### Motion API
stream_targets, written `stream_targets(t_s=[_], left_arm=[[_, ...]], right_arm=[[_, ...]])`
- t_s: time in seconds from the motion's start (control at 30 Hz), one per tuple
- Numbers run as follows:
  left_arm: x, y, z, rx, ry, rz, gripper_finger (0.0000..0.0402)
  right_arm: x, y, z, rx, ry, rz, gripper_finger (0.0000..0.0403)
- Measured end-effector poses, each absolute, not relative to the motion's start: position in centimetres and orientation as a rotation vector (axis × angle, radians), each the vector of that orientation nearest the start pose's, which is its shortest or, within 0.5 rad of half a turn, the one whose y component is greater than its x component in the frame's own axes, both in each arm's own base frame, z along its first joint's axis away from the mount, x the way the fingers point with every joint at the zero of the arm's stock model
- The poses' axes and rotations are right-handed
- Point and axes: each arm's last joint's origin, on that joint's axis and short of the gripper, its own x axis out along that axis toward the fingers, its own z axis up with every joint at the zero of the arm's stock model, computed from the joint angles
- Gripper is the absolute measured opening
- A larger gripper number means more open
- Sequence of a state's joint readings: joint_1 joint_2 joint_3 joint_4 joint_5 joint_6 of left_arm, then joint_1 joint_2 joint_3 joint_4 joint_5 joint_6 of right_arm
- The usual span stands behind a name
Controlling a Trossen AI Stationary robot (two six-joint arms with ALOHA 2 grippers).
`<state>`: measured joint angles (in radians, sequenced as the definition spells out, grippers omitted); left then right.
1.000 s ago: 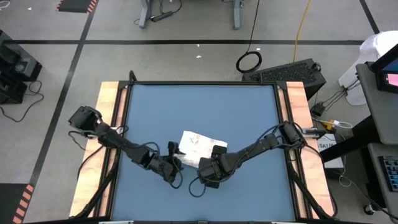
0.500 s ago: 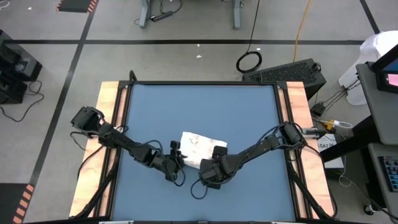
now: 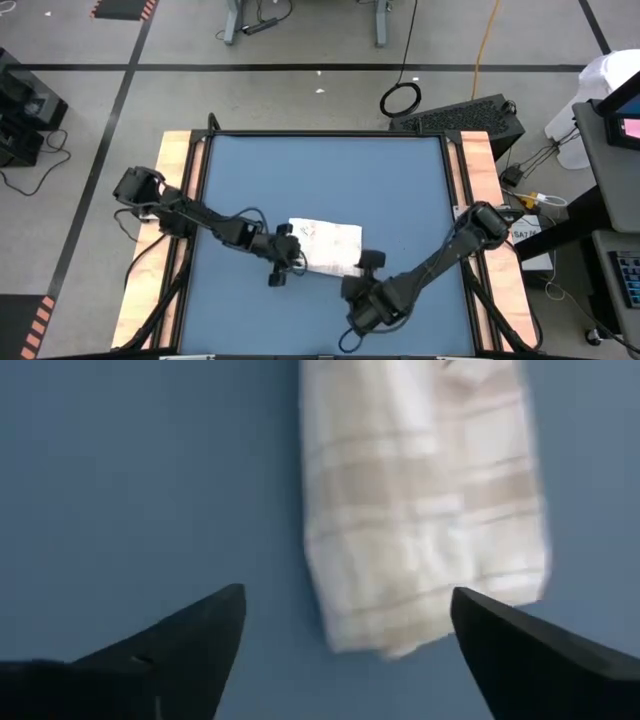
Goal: Roll towel into tight, uniform cylinder
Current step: Roll the white towel
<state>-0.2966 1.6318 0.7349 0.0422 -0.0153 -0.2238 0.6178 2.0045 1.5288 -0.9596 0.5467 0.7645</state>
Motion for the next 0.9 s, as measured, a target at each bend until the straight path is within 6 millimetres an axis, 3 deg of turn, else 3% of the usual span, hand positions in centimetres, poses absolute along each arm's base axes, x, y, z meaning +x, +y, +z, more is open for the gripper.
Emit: stream_targets(t_s=[0.17,0.4,0.73,0.9], left_arm=[[28.7,-7.0,13.8,-0.179,0.940,-0.140,0.0024],[28.9,-6.1,13.7,-0.233,0.948,-0.177,0.0025],[28.8,-6.1,13.7,-0.215,0.949,-0.185,0.0040],[28.9,-6.3,13.7,-0.212,0.928,-0.181,0.0042]], right_arm=[[33.2,20.8,18.9,-0.196,1.078,-0.384,0.0365],[35.3,17.9,17.3,-0.247,1.175,-0.371,0.0368],[37.5,13.6,16.4,-0.033,1.295,-0.289,0.0365],[37.8,12.0,15.4,0.088,1.342,-0.219,0.0311]])
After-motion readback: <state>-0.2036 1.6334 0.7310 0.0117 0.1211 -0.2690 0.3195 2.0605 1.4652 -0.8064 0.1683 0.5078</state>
